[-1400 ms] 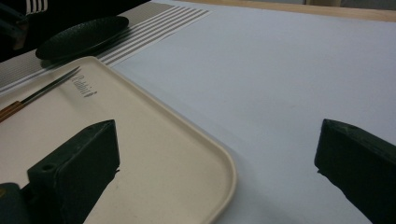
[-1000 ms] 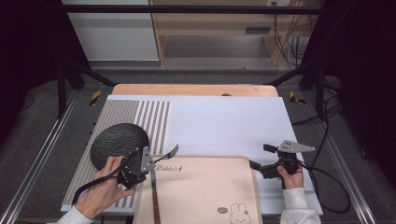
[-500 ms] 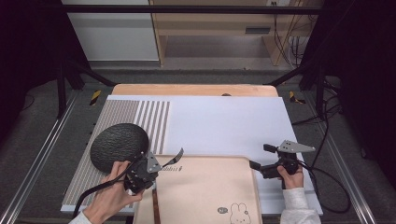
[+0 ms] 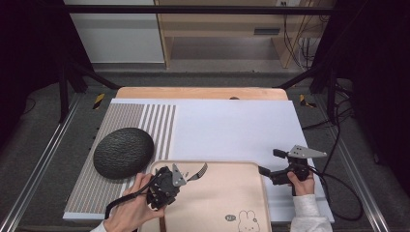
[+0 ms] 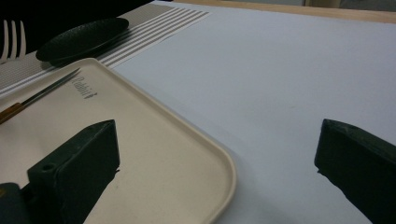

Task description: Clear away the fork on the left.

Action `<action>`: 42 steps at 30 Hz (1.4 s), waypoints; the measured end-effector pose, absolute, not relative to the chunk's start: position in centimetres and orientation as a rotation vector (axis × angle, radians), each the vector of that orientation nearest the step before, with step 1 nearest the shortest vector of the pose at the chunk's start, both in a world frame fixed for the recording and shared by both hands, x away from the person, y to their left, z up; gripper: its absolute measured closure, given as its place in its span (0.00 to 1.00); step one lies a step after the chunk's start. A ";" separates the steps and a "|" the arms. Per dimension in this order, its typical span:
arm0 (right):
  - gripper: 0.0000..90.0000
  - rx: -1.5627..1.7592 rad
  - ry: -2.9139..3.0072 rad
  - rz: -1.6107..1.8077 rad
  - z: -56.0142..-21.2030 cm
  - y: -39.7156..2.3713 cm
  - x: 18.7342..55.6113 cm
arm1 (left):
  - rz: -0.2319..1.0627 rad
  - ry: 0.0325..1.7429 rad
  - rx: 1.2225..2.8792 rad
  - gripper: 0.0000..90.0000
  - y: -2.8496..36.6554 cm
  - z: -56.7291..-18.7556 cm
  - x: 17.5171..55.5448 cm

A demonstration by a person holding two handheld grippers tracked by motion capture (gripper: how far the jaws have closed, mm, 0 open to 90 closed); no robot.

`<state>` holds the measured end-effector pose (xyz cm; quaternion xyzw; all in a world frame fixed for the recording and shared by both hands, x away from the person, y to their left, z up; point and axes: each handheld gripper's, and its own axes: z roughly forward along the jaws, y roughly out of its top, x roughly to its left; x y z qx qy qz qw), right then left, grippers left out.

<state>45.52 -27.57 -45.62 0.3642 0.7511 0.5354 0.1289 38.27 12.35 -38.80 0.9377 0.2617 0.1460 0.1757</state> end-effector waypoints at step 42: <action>0.00 1.056 2.188 1.556 -45.6 -27.5 45.5 | 0.254 0.714 2.789 0.85 7.7 -43.8 37.8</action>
